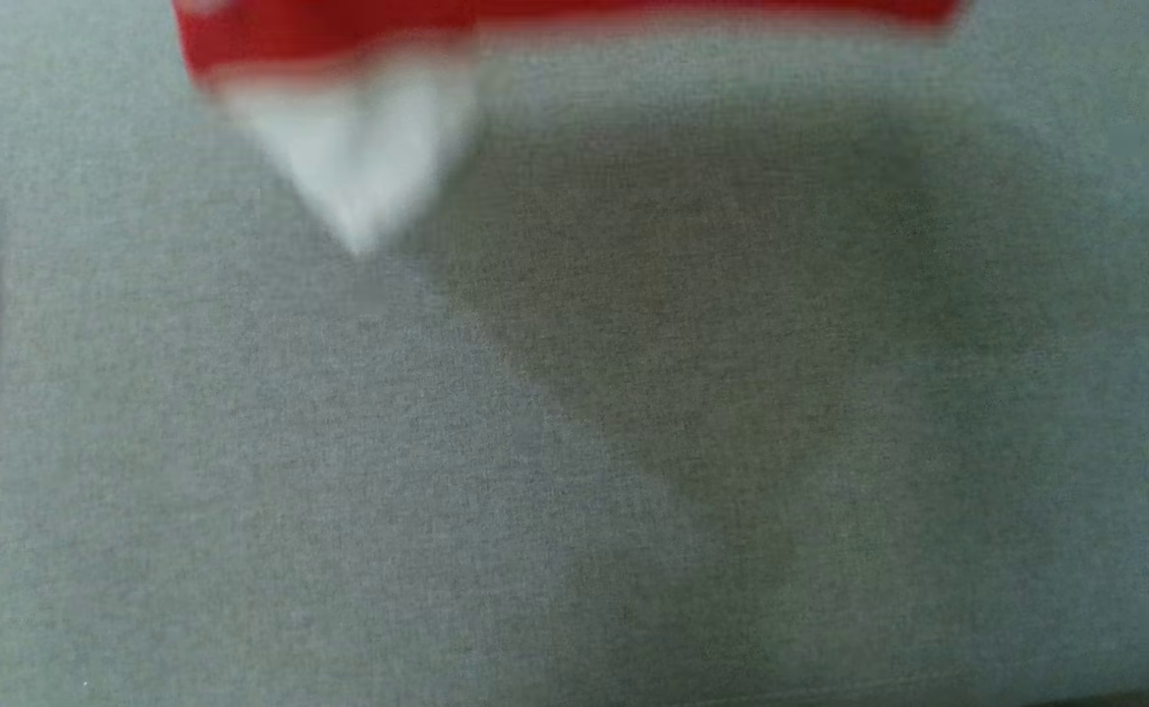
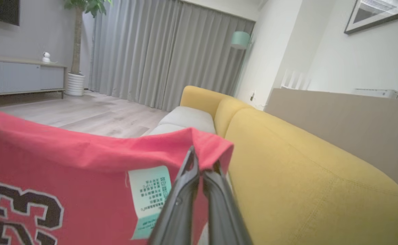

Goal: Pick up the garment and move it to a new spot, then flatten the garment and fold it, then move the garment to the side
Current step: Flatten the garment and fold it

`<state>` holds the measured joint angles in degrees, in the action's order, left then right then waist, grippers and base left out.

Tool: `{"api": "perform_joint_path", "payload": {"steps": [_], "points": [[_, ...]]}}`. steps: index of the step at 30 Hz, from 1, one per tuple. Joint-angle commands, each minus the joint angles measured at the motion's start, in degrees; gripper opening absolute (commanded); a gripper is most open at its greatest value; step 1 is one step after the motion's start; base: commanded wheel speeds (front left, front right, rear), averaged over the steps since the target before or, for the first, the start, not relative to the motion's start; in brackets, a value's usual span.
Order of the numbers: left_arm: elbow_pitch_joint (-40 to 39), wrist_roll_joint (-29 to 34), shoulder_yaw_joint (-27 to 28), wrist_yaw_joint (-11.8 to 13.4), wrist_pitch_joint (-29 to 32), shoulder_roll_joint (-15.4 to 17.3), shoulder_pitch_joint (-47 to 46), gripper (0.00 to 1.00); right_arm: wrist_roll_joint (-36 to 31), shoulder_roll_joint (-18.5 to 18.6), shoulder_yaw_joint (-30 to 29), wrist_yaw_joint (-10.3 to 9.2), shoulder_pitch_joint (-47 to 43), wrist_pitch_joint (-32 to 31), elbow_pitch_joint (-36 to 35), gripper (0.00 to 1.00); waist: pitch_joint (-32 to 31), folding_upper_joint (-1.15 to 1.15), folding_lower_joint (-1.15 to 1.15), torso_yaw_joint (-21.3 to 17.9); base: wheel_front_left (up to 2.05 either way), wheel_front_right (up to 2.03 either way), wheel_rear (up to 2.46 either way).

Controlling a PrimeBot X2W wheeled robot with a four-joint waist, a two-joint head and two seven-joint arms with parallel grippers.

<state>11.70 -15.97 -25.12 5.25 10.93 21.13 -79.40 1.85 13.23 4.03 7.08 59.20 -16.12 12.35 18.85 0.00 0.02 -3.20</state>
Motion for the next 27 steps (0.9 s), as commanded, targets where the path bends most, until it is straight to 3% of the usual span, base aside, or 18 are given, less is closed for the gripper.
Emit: {"api": "perform_joint_path", "payload": {"steps": [1,7,14,20,27], "points": [[-0.28,0.29,1.33,-0.23,-0.37,1.45,-3.27,0.0,-0.59,-0.87,0.9,0.41,2.96,0.43,-0.16,0.0,0.72,0.0,-0.02,0.17,0.0,0.0,0.0],[2.9,-1.95,0.69,-0.56,-3.02,-1.8,-2.08,0.0,-3.04,-2.08,2.47,0.41,8.37,3.03,10.77,0.0,5.5,0.0,-0.02,2.39,0.0,0.0,0.0],[-2.05,-5.07,0.28,1.11,-9.74,-2.86,13.36,0.0,-3.52,-2.96,1.32,0.41,3.9,10.24,20.63,0.0,11.71,0.0,-0.02,4.43,0.0,0.0,0.0],[-7.55,-7.03,0.49,2.54,-14.94,-2.29,25.96,0.0,-2.25,-3.87,-0.8,0.41,-2.5,16.36,23.23,0.0,11.87,0.0,-0.02,4.64,0.0,0.0,0.0],[-14.67,-8.47,1.01,5.38,-18.35,-0.17,40.99,0.0,-0.42,-6.52,-4.85,0.41,-13.55,19.52,19.86,0.0,7.88,0.0,-0.02,4.07,0.0,0.0,0.0]]}}
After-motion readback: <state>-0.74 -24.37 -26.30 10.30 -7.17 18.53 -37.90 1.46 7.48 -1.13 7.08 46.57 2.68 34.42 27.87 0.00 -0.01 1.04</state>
